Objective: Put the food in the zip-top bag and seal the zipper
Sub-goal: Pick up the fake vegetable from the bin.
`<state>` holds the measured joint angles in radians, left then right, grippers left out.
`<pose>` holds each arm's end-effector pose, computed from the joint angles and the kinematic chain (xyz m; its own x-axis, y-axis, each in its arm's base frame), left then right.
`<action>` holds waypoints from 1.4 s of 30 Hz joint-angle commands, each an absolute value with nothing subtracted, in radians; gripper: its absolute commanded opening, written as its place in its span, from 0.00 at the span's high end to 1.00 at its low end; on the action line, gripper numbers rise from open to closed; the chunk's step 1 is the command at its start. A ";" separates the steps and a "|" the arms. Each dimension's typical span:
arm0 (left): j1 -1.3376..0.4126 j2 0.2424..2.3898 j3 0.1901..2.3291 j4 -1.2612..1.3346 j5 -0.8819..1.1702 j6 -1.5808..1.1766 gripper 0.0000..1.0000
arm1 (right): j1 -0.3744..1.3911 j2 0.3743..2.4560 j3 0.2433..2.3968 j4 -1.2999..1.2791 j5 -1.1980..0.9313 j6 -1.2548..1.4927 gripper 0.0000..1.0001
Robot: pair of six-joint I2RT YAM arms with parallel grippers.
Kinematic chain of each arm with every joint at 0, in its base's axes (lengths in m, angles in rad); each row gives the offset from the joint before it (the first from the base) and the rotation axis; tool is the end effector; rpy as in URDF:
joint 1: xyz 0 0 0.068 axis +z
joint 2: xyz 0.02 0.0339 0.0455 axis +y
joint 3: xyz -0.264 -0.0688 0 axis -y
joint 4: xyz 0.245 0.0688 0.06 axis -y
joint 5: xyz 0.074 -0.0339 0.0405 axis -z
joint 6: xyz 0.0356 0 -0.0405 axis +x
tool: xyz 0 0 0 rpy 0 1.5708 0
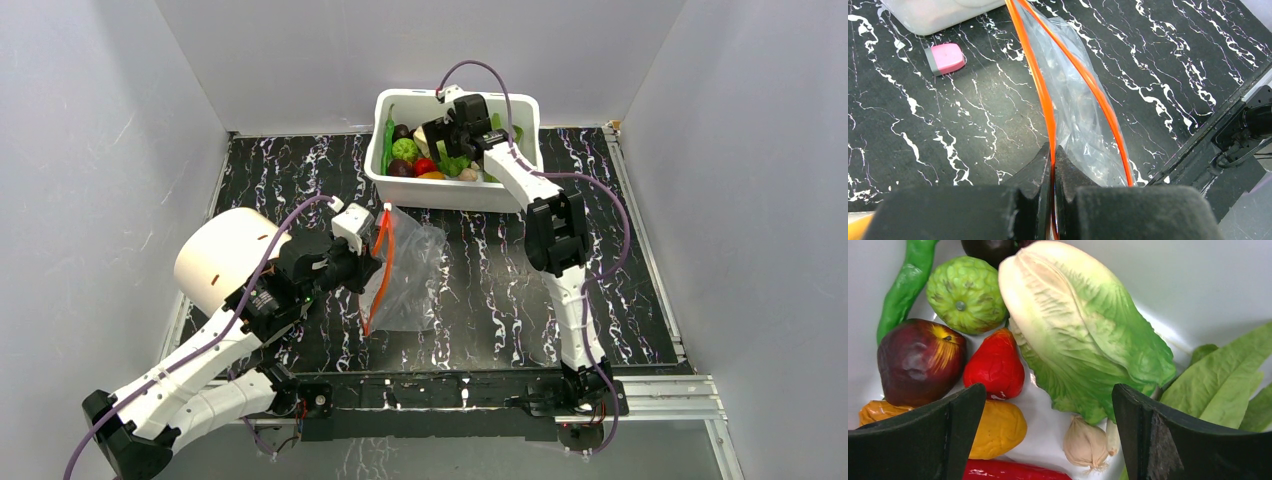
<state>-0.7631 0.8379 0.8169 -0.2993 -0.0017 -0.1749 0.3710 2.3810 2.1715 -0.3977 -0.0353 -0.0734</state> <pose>0.1400 -0.1338 0.3300 -0.3441 0.0883 -0.9348 0.6399 0.7506 -0.1646 0.5153 0.2018 0.2407 -0.5018 -0.2738 -0.8205 -0.4273 0.9032 -0.0401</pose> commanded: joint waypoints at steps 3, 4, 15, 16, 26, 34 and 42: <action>-0.769 0.814 0.807 -0.277 0.027 -0.164 1.00 | 0.367 2.401 2.262 -0.284 -0.112 -0.150 0.02; -0.769 0.819 0.807 -0.275 0.031 -0.165 1.00 | 0.366 2.407 2.265 -0.279 -0.117 -0.165 0.02; -0.769 0.843 0.814 -0.282 0.033 -0.163 1.00 | 0.366 2.441 2.209 -0.080 -0.053 -0.295 0.02; -0.769 0.842 0.811 -0.279 0.031 -0.163 1.00 | 0.367 2.450 2.214 -0.078 -0.049 -0.297 0.02; -0.768 0.867 0.829 -0.308 0.043 -0.153 1.00 | 0.365 2.517 2.227 -0.063 -0.047 -0.357 0.03; -0.769 0.857 0.827 -0.299 0.068 -0.155 1.00 | 0.363 2.513 2.212 -0.101 -0.085 -0.369 0.39; -0.767 0.834 0.829 -0.307 0.051 -0.156 1.00 | 0.362 2.475 2.212 -0.106 -0.086 -0.364 0.67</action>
